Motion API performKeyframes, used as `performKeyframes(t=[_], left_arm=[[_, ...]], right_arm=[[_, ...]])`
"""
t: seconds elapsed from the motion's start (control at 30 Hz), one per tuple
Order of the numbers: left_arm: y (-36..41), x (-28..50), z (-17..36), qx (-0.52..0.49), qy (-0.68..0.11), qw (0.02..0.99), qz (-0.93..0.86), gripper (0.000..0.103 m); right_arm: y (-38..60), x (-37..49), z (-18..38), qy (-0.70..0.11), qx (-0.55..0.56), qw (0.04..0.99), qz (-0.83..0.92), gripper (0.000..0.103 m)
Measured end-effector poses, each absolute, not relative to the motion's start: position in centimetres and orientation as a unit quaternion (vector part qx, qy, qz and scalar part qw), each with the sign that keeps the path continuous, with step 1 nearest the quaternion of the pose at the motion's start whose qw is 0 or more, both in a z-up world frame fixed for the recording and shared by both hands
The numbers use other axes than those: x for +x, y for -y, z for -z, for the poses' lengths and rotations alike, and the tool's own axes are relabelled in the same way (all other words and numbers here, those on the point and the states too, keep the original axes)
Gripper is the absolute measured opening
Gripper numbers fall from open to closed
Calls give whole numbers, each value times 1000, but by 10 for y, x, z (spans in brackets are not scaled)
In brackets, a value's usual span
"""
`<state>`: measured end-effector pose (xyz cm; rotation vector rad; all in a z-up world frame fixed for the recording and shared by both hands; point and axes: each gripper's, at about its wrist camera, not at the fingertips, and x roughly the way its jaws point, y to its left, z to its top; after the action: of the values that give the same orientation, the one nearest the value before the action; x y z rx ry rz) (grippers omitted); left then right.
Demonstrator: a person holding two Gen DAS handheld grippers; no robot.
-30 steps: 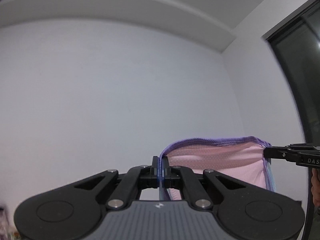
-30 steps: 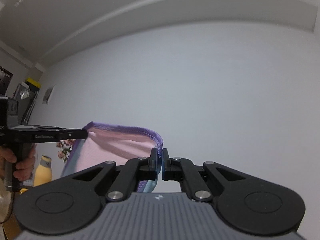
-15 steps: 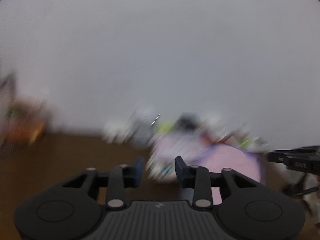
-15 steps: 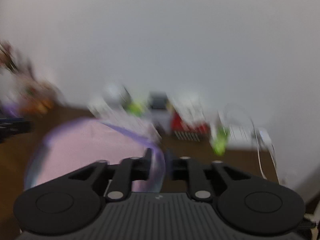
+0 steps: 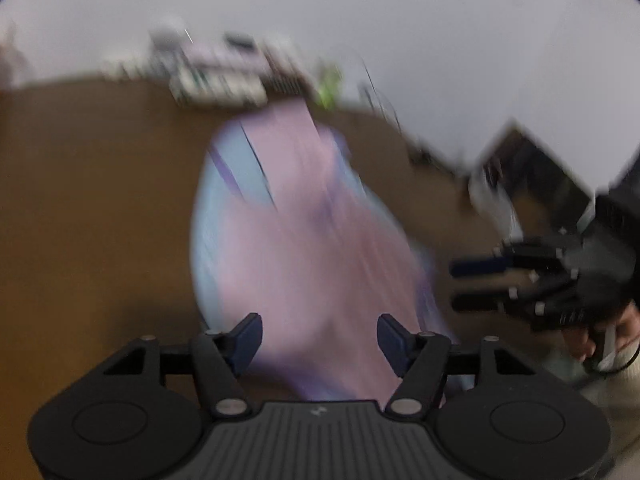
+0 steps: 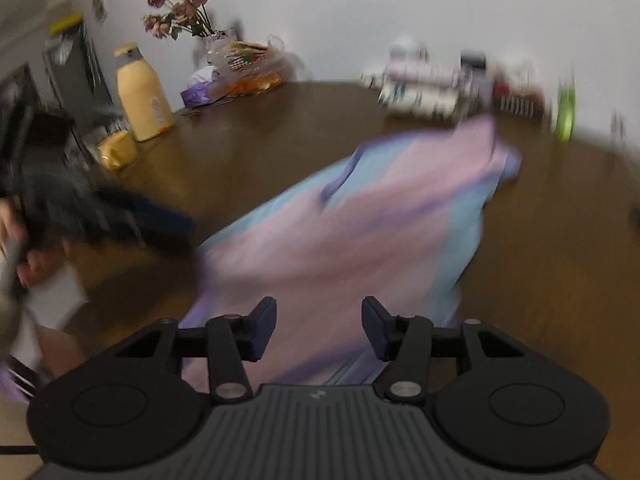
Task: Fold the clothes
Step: 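Lower the pink garment onto the table and open both tools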
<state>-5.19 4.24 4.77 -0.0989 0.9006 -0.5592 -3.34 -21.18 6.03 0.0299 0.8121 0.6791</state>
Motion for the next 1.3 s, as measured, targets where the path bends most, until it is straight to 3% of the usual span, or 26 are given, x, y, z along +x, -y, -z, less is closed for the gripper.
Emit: performKeyframes(t=[0.1, 0.23, 0.33, 0.37, 0.43, 0.63, 0.9, 0.97, 1.03, 1.1, 1.13, 1.17, 1.2, 1.3], left_arm=[[-26, -76, -25, -69, -460, 849, 251, 56], [-26, -73, -21, -84, -455, 859, 219, 41], [-25, -65, -18, -84, -451, 866, 200, 15], [-25, -63, -18, -82, -450, 868, 195, 12], [-26, -59, -16, -91, -444, 871, 191, 10], [-33, -50, -25, -112, -428, 875, 195, 7], [-51, -16, -42, -176, -404, 873, 211, 7], [-53, -2, -39, -182, -392, 885, 174, 14], [-49, 9, -31, -150, -399, 894, 141, 31], [-49, 2, -31, -107, -408, 892, 163, 31], [-51, -6, -33, -91, -400, 892, 189, 35], [-52, -20, -36, -70, -387, 891, 226, 40], [-53, -33, -39, -50, -373, 889, 262, 50], [-34, -53, -38, -3, -365, 874, 322, 54]], right_arm=[[208, -46, -39, -398, 42, 863, -306, 43], [204, -49, -21, -402, 53, 867, -289, 34], [199, -57, -19, -388, 42, 881, -269, 24], [197, -58, -20, -383, 33, 885, -261, 12], [193, -61, -21, -371, 24, 893, -254, 3], [198, -60, -39, -340, 49, 901, -263, 2], [212, -32, -61, -300, 94, 915, -253, 2], [211, -12, -53, -303, 80, 928, -202, 4], [209, -1, -46, -316, 52, 932, -172, 5], [213, -10, -49, -312, 41, 924, -217, 9], [215, -18, -53, -306, 38, 918, -250, 19], [216, -28, -55, -305, 33, 908, -287, 39], [214, -37, -54, -309, 22, 895, -322, 47], [198, -50, -40, -335, -22, 877, -345, 50]])
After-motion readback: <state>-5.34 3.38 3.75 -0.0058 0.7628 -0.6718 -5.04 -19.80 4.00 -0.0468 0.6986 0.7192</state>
